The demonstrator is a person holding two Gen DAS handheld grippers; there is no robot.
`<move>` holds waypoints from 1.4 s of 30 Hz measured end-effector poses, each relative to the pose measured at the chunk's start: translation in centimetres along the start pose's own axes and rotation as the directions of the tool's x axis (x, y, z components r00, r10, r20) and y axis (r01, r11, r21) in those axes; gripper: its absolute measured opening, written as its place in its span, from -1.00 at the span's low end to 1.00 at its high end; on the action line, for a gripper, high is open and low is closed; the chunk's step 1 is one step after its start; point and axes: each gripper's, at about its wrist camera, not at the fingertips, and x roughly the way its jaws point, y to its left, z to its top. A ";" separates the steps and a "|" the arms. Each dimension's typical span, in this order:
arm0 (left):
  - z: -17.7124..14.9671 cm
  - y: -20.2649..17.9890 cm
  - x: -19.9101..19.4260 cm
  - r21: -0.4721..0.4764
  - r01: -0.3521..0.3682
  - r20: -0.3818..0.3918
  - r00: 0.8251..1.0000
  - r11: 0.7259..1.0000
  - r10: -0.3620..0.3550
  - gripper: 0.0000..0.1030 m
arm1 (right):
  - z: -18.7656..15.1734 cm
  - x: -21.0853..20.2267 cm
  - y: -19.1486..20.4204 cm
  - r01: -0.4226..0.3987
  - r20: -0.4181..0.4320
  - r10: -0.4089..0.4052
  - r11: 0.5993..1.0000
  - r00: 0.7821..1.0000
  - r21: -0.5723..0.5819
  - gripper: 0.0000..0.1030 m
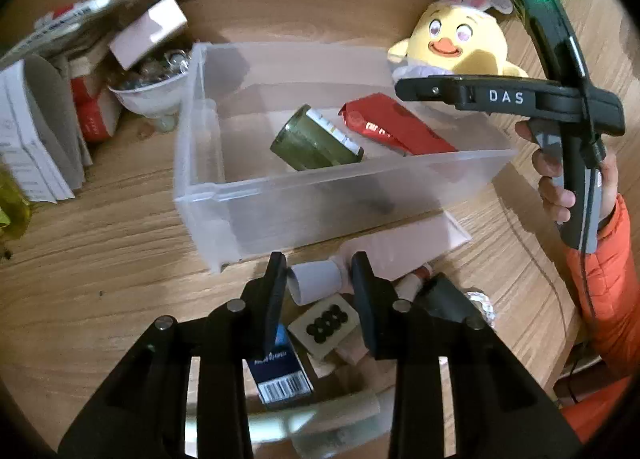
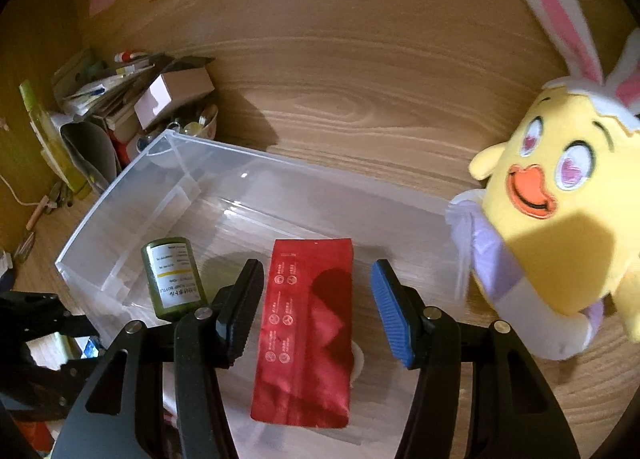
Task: Organize objects
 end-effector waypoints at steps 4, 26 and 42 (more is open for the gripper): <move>-0.5 0.0 -1.7 -0.014 -0.013 0.033 0.999 1.000 0.014 -0.37 | -0.6 -2.1 0.2 0.026 0.043 -0.026 1.000 0.999 -0.012 0.02; -1.2 -0.9 -5.8 -0.019 -0.042 0.080 0.996 0.999 0.043 -0.80 | -6.4 -9.1 2.8 -0.069 0.134 0.073 0.997 0.988 -0.039 0.20; -6.6 2.4 -6.2 -0.069 -0.108 0.029 0.994 0.992 0.110 0.43 | -9.5 -3.2 10.8 -0.212 -0.080 0.198 0.937 0.977 -0.278 0.37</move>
